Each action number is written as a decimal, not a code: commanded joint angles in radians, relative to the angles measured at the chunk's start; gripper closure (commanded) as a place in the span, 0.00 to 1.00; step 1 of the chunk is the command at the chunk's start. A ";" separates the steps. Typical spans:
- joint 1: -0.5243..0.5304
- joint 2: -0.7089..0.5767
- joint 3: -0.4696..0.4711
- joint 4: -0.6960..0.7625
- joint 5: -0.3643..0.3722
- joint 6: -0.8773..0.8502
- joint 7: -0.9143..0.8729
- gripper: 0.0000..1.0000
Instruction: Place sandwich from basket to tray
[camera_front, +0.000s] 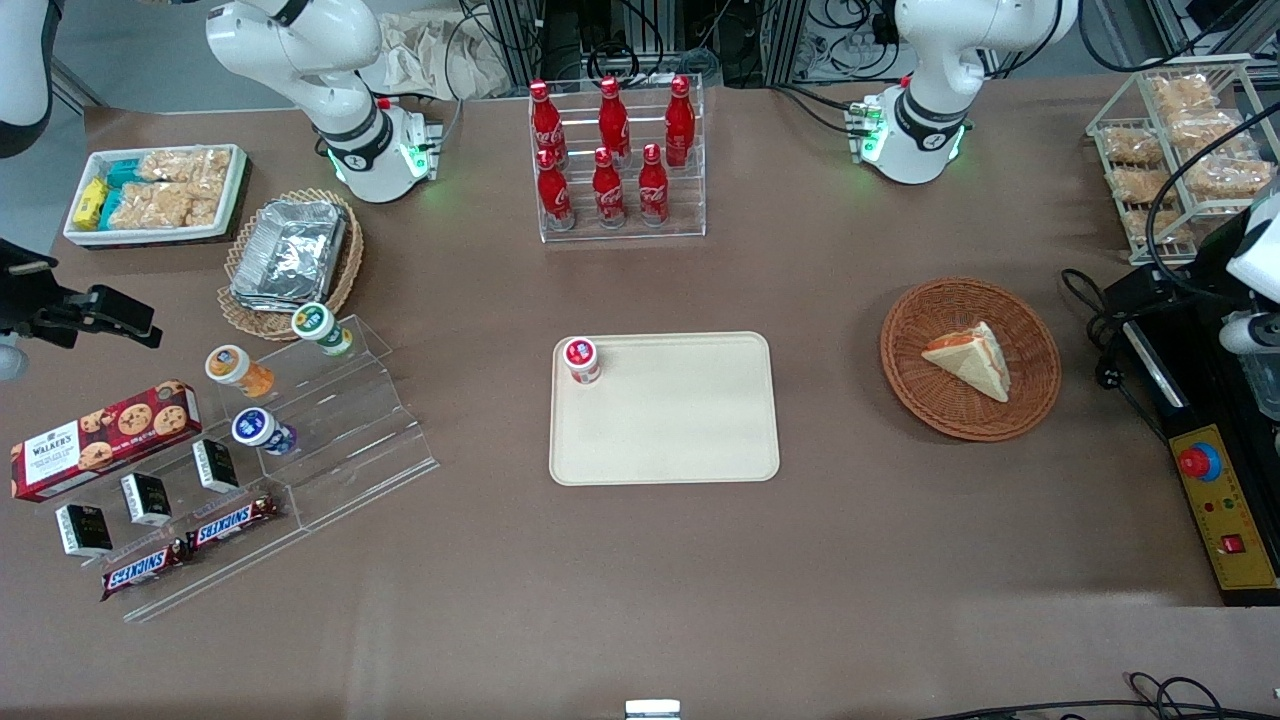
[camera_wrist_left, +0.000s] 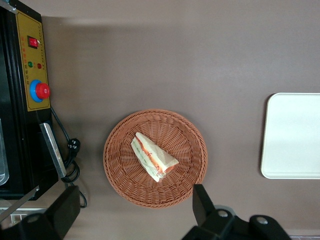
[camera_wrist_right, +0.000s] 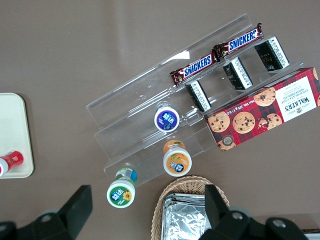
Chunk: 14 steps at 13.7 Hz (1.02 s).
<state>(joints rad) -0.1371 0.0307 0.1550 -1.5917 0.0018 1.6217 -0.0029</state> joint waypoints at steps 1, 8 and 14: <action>0.010 0.009 -0.011 0.027 -0.011 -0.023 -0.003 0.00; 0.008 -0.135 -0.006 -0.242 -0.005 0.076 -0.162 0.00; 0.007 -0.222 -0.012 -0.561 0.009 0.303 -0.555 0.00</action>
<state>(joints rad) -0.1373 -0.1266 0.1497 -2.0230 0.0019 1.8568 -0.4758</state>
